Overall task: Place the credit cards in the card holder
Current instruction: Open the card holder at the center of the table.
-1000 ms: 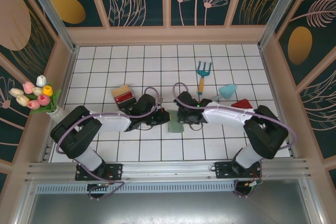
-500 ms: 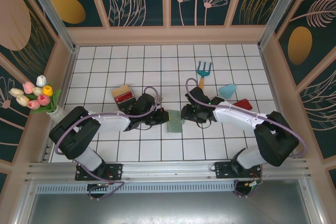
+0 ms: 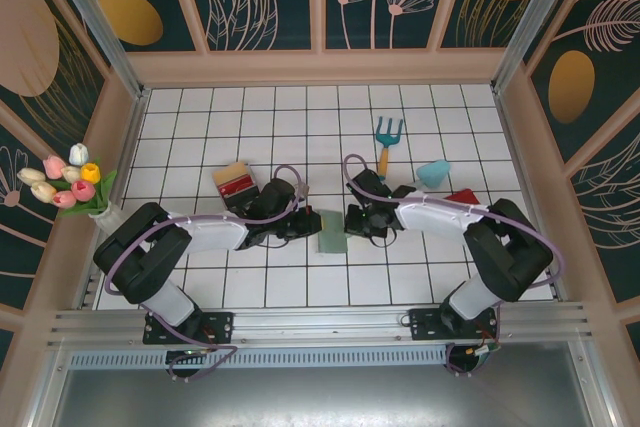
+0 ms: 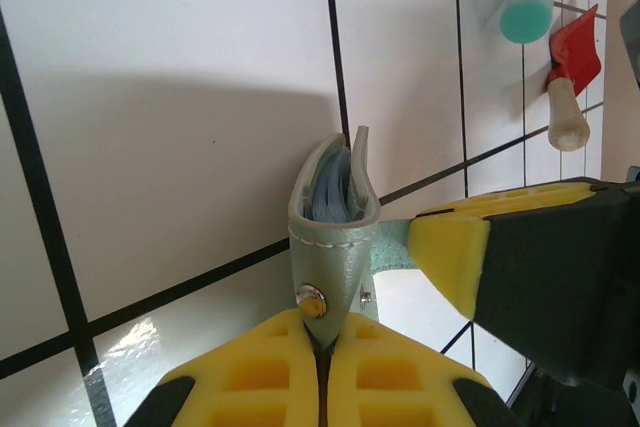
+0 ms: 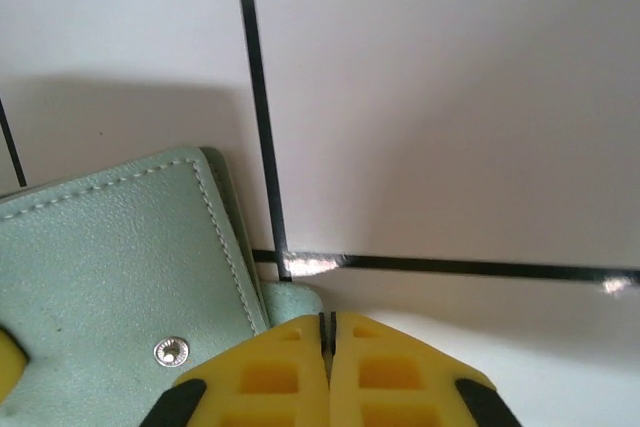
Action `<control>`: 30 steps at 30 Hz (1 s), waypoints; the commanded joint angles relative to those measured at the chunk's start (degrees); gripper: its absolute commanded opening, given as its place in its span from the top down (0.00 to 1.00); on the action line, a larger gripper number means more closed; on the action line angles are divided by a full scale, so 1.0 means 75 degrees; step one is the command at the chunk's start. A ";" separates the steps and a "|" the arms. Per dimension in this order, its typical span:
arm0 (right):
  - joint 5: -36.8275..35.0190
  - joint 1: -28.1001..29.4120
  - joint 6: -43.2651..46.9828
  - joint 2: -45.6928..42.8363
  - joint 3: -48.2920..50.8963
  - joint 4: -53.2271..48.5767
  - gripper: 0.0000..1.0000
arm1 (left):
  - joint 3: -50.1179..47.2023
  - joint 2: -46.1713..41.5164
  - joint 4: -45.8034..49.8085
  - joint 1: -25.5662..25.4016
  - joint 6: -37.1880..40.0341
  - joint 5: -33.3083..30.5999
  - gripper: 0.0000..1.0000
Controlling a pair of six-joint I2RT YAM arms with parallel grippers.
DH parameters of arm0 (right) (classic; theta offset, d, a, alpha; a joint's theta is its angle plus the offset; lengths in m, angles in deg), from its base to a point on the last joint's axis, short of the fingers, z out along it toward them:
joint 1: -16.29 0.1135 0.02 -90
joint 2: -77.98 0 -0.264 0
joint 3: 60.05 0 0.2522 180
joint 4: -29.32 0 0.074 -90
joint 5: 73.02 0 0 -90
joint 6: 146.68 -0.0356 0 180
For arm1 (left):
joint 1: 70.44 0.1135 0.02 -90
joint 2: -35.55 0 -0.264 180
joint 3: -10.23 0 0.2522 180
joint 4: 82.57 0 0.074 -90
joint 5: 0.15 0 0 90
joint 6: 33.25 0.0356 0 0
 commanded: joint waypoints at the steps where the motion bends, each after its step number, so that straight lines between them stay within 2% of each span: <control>1: 0.0022 -0.0033 0.0064 -0.0559 0.0177 0.0034 1.00 | 0.0088 -0.0051 0.0302 0.0020 0.0199 -0.0125 0.89; 2: -0.0008 -0.0033 0.0045 -0.0674 0.0195 0.0034 1.00 | 0.0111 -0.0071 0.0398 0.0023 0.0230 -0.0191 0.77; 4: 0.0046 -0.0067 0.0020 -0.0835 0.0233 0.0071 1.00 | 0.0183 -0.0118 0.0572 0.0024 0.0272 -0.0324 0.73; 6: 0.0229 -0.0103 0.0004 -0.0972 0.0253 0.0172 1.00 | 0.0288 -0.0195 0.0802 0.0027 0.0303 -0.0446 0.63; 8: 0.0457 -0.0109 0.0004 -0.1046 0.0254 0.0261 1.00 | 0.0326 -0.0346 0.0918 0.0024 0.0328 -0.0564 0.62; 12: 0.0626 -0.0109 -0.0032 -0.1151 0.0295 0.0361 1.00 | 0.0367 -0.0672 0.1281 0.0026 0.0307 -0.0899 0.42; 16: 0.0856 -0.0114 -0.0104 -0.1390 0.0389 0.0570 1.00 | 0.0338 -0.1005 0.1597 0.0025 0.0316 -0.1184 0.36; 21: 0.1043 -0.0115 -0.0181 -0.1729 0.0359 0.0736 1.00 | 0.0307 -0.1354 0.1756 0.0016 0.0252 -0.1194 0.34; 22: 0.1081 -0.0115 -0.0191 -0.1810 0.0347 0.0789 1.00 | 0.0270 -0.1423 0.1727 0.0009 0.0226 -0.1195 0.29; 23: 0.1152 -0.0115 -0.0226 -0.1876 0.0368 0.0872 1.00 | 0.0255 -0.1429 0.1695 0.0016 0.0222 -0.1136 0.25; 30: 0.1706 -0.0115 -0.0512 -0.2055 0.0546 0.1474 1.00 | 0.0501 -0.1144 0.1546 0.0011 0.0383 -0.0490 0.25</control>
